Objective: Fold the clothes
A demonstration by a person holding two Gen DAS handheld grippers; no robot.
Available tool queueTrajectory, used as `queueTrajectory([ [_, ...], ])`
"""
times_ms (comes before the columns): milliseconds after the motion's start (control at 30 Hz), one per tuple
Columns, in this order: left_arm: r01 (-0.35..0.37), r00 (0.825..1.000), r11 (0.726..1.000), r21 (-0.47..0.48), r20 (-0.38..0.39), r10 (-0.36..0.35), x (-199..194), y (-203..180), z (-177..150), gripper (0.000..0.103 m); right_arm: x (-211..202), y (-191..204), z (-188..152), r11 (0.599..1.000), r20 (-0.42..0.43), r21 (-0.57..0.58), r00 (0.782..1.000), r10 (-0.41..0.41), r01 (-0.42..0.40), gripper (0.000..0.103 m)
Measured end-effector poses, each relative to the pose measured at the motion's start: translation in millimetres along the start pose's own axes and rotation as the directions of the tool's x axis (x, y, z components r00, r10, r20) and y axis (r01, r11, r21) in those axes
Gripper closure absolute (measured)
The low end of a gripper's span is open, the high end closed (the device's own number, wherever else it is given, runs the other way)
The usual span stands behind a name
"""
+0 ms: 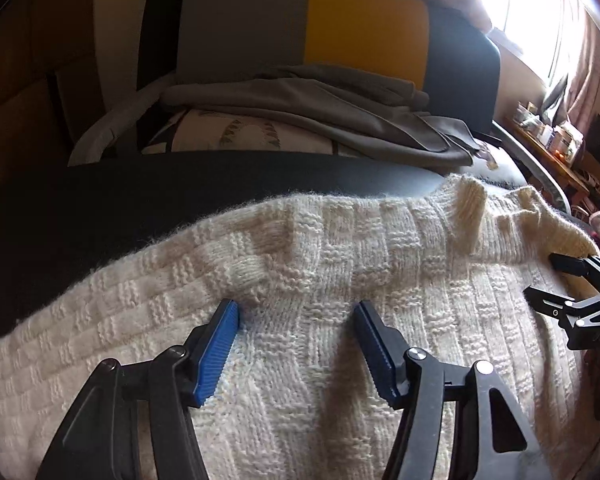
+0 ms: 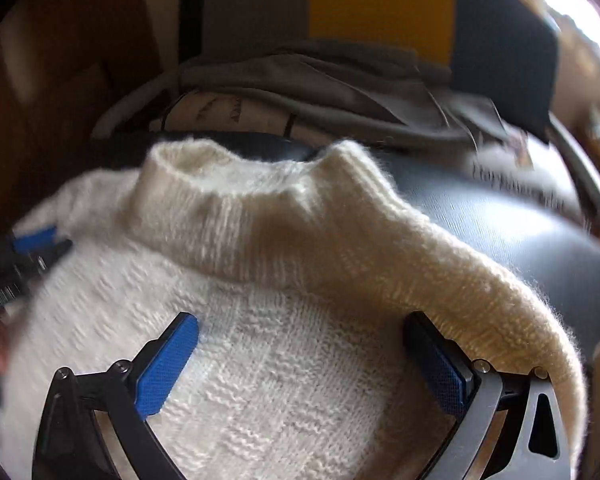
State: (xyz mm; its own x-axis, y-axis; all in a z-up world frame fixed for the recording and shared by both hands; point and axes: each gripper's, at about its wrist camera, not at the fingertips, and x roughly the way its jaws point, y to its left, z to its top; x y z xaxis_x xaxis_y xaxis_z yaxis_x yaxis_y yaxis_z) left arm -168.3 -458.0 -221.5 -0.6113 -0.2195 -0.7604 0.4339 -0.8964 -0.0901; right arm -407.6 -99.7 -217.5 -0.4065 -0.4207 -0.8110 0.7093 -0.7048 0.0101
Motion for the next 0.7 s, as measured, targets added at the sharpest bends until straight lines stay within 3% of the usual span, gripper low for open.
queueTrajectory([
  [200,-0.017,1.000,1.000,-0.009,-0.008,0.017,5.4,2.7,10.1,0.039,17.8,-3.9,25.1,1.000,0.023,-0.004,1.000,0.020,-0.020,0.000],
  [233,-0.010,1.000,1.000,-0.018,-0.016,0.010,0.8,4.4,9.8,0.043,17.6,-2.3,26.9,1.000,0.013,-0.012,1.000,0.016,-0.016,0.000],
  [267,-0.003,1.000,0.999,-0.032,-0.027,0.002,-5.8,7.2,8.7,0.049,17.5,-0.7,28.6,1.000,0.004,-0.020,1.000,0.012,-0.012,0.000],
  [367,0.075,0.997,0.989,-0.130,0.008,-0.074,-47.4,25.8,-6.9,0.050,5.2,5.3,23.8,0.999,-0.056,-0.050,0.998,0.008,-0.011,0.000],
  [533,0.162,0.987,0.958,-0.237,0.045,-0.156,-128.9,61.4,-69.2,0.049,-79.5,7.9,-26.8,0.988,-0.014,-0.020,0.989,0.150,-0.150,0.000],
  [700,0.185,0.982,0.933,-0.310,0.021,-0.187,-190.3,84.2,-148.3,0.047,-158.9,-3.2,-123.8,0.946,-0.031,0.127,0.952,0.303,-0.297,0.000],
])
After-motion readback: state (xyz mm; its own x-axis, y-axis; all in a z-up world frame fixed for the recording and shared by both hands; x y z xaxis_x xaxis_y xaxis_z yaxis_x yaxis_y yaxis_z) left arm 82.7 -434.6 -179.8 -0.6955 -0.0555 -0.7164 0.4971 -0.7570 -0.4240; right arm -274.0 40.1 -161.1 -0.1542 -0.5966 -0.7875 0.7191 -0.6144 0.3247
